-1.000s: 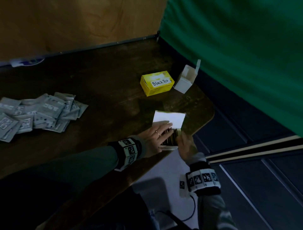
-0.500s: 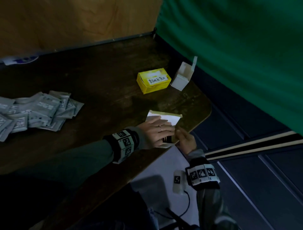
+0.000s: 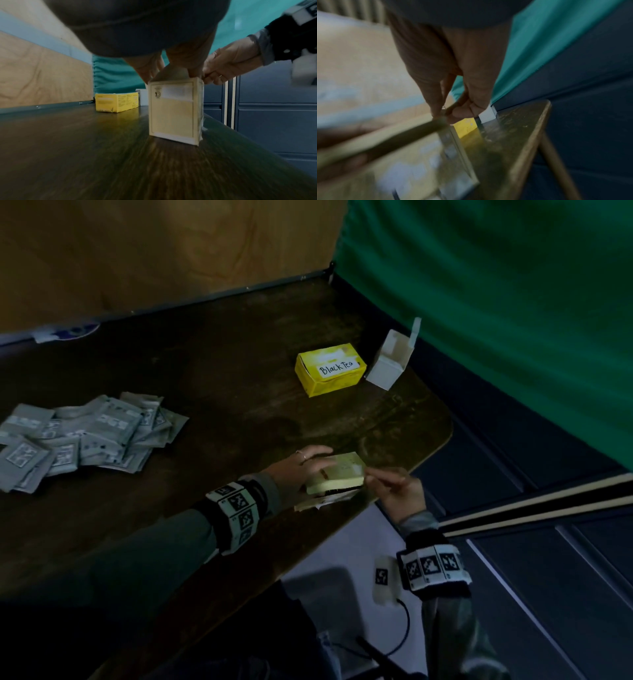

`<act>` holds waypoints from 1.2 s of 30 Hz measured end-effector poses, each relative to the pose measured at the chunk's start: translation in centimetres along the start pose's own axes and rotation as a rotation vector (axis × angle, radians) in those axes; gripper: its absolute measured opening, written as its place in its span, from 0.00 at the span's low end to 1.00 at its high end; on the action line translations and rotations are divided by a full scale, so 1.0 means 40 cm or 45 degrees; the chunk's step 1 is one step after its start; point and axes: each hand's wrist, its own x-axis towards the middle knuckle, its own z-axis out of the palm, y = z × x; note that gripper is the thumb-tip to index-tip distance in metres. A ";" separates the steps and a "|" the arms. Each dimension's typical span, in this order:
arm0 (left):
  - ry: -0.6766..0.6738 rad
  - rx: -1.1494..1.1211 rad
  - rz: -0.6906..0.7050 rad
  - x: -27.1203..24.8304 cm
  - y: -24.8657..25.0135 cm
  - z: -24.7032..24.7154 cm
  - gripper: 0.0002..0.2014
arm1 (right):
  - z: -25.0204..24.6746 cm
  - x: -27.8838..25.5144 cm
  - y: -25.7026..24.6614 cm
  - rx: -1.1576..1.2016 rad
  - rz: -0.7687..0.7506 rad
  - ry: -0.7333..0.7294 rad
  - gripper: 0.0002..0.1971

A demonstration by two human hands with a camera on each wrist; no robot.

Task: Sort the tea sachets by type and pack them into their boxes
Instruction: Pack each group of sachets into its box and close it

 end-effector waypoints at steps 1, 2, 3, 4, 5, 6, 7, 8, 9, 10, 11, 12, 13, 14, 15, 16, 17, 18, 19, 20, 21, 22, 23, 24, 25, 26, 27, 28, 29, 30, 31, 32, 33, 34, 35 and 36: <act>-0.011 -0.011 0.005 -0.005 -0.010 0.007 0.34 | 0.008 -0.008 0.011 -0.022 0.000 -0.023 0.15; -0.013 -0.032 0.008 -0.009 -0.019 0.013 0.33 | 0.017 -0.015 0.020 -0.036 0.020 -0.029 0.17; 0.002 -0.053 0.031 -0.011 -0.025 0.017 0.32 | 0.023 -0.019 0.024 -0.060 0.033 -0.006 0.18; 0.018 -0.062 0.063 -0.010 -0.030 0.021 0.32 | 0.029 -0.021 0.026 -0.076 0.020 0.040 0.18; 0.024 -0.060 0.090 -0.011 -0.035 0.024 0.33 | 0.034 -0.020 0.029 -0.087 -0.006 0.095 0.17; 0.016 -0.053 0.108 -0.011 -0.037 0.025 0.34 | 0.037 -0.019 0.031 -0.086 -0.049 0.143 0.17; -0.013 -0.049 0.109 -0.012 -0.040 0.026 0.36 | 0.040 -0.016 0.030 -0.105 -0.092 0.177 0.16; -0.056 -0.052 0.104 -0.017 -0.040 0.024 0.37 | 0.044 -0.015 0.031 -0.137 -0.130 0.191 0.15; -0.102 -0.057 0.092 -0.020 -0.042 0.023 0.39 | 0.047 -0.014 0.029 -0.179 -0.164 0.191 0.14; -0.130 -0.058 0.097 -0.023 -0.042 0.022 0.40 | 0.051 -0.014 0.030 -0.226 -0.200 0.190 0.14; -0.149 -0.057 0.100 -0.026 -0.041 0.022 0.41 | 0.052 -0.014 0.027 -0.272 -0.242 0.192 0.13; -0.166 -0.051 0.097 -0.028 -0.041 0.022 0.42 | 0.053 -0.013 0.027 -0.309 -0.287 0.195 0.13; -0.181 -0.042 0.084 -0.030 -0.041 0.023 0.43 | 0.053 -0.012 0.028 -0.343 -0.325 0.198 0.13; -0.191 -0.033 0.072 -0.031 -0.043 0.022 0.44 | 0.053 -0.009 0.031 -0.369 -0.356 0.202 0.13; -0.202 -0.029 0.061 -0.030 -0.046 0.022 0.44 | 0.053 -0.008 0.033 -0.390 -0.375 0.206 0.13; -0.211 -0.025 0.054 -0.030 -0.049 0.021 0.43 | 0.054 -0.006 0.034 -0.404 -0.387 0.206 0.13; -0.222 -0.017 0.046 -0.029 -0.052 0.021 0.42 | 0.055 -0.007 0.033 -0.423 -0.395 0.200 0.13; -0.230 -0.001 0.043 -0.031 -0.055 0.020 0.41 | 0.057 -0.008 0.033 -0.452 -0.406 0.194 0.12; -0.227 0.032 0.045 -0.033 -0.060 0.023 0.39 | 0.058 -0.010 0.029 -0.494 -0.418 0.187 0.11; -0.192 0.086 0.076 -0.036 -0.064 0.024 0.37 | 0.059 -0.012 0.025 -0.542 -0.426 0.175 0.09; -0.128 0.159 0.130 -0.040 -0.067 0.025 0.34 | 0.061 -0.013 0.020 -0.587 -0.432 0.162 0.07; -0.079 0.227 0.179 -0.041 -0.069 0.023 0.31 | 0.063 -0.015 0.015 -0.619 -0.442 0.152 0.05; -0.068 0.284 0.196 -0.043 -0.069 0.020 0.29 | 0.064 -0.016 0.011 -0.637 -0.457 0.148 0.04; -0.080 0.346 0.190 -0.043 -0.070 0.015 0.29 | 0.066 -0.017 0.009 -0.646 -0.468 0.155 0.04; -0.091 0.427 0.172 -0.042 -0.072 0.011 0.29 | 0.068 -0.018 0.008 -0.651 -0.457 0.163 0.05; -0.083 0.504 0.155 -0.042 -0.071 0.007 0.29 | 0.070 -0.019 0.008 -0.651 -0.426 0.163 0.08; -0.045 0.570 0.161 -0.043 -0.071 0.008 0.30 | 0.075 -0.022 0.006 -0.656 -0.393 0.151 0.12; -0.051 0.642 0.160 -0.045 -0.073 0.009 0.34 | 0.082 -0.025 0.005 -0.680 -0.372 0.124 0.17; -0.064 0.725 0.141 -0.048 -0.070 0.008 0.39 | 0.093 -0.030 0.002 -0.728 -0.376 0.081 0.23; -0.061 0.797 0.106 -0.051 -0.073 0.012 0.43 | 0.104 -0.035 -0.002 -0.790 -0.392 0.020 0.28; -0.056 0.832 0.076 -0.054 -0.072 0.013 0.46 | 0.116 -0.039 -0.007 -0.849 -0.401 -0.048 0.31; -0.028 0.864 0.080 -0.053 -0.070 0.016 0.46 | 0.127 -0.043 -0.009 -0.888 -0.386 -0.115 0.34; 0.001 0.873 0.087 -0.052 -0.066 0.016 0.46 | 0.139 -0.047 -0.007 -0.899 -0.355 -0.164 0.34; 0.040 0.858 0.100 -0.049 -0.063 0.019 0.44 | 0.149 -0.050 -0.004 -0.891 -0.323 -0.182 0.34; 0.019 0.831 0.078 -0.044 -0.062 0.022 0.42 | 0.157 -0.052 -0.001 -0.876 -0.303 -0.173 0.33; -0.047 0.824 0.036 -0.039 -0.065 0.022 0.39 | 0.166 -0.054 0.001 -0.852 -0.294 -0.149 0.33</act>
